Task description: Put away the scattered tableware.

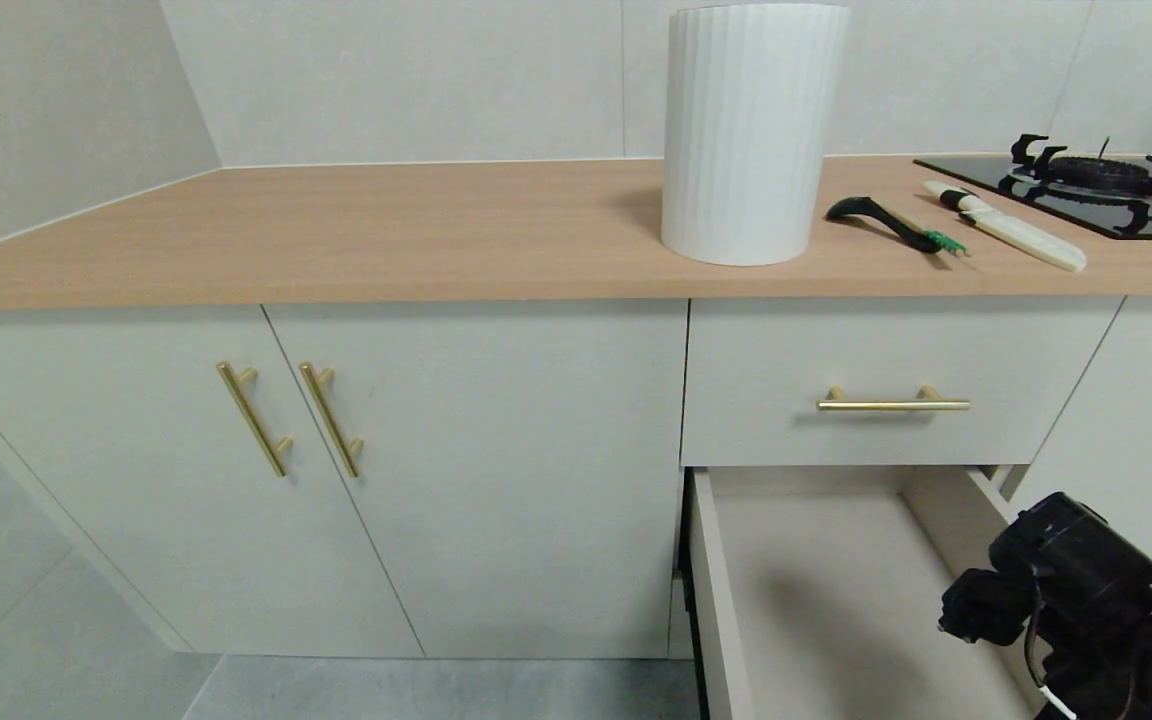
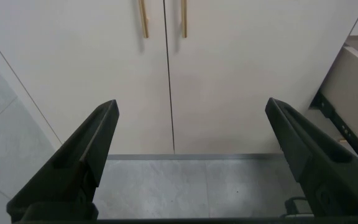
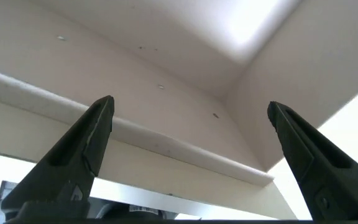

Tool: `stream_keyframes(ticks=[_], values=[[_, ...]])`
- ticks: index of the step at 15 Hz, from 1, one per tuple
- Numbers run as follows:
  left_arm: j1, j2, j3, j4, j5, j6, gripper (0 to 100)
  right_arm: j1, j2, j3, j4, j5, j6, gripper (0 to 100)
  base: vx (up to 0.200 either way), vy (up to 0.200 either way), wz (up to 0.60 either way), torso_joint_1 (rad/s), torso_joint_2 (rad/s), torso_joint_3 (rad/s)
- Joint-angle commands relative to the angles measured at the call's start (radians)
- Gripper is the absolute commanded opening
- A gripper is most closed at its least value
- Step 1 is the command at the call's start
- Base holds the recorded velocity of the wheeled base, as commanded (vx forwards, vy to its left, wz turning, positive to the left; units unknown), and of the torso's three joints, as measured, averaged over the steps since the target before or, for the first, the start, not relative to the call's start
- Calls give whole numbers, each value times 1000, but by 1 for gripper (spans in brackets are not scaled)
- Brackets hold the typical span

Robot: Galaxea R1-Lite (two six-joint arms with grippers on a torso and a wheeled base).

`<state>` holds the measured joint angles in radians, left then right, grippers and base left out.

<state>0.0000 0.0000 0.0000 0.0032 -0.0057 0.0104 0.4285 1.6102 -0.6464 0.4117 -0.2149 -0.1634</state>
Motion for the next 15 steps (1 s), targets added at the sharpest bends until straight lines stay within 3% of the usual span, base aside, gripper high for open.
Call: stream_keyframes(ticks=[1, 3, 7, 10, 15], values=[[0, 2, 0, 0, 0, 0, 100, 1, 5, -16, -2, -4, 7, 100, 0, 0, 0, 0, 0, 0], [0, 2, 0, 0, 0, 0, 100, -2, 7, -44, -13, -3, 51, 100, 0, 0, 0, 0, 0, 0], [0, 2, 0, 0, 0, 0, 100, -17, 25, -151, -143, 0, 320, 100, 0, 0, 0, 0, 0, 0], [0, 2, 0, 0, 0, -1, 100, -20, 22, -148, -231, -3, 340, 100, 0, 0, 0, 0, 0, 0], [0, 2, 0, 0, 0, -1, 100, -20, 25, -150, -232, -4, 340, 100, 0, 0, 0, 0, 0, 0]])
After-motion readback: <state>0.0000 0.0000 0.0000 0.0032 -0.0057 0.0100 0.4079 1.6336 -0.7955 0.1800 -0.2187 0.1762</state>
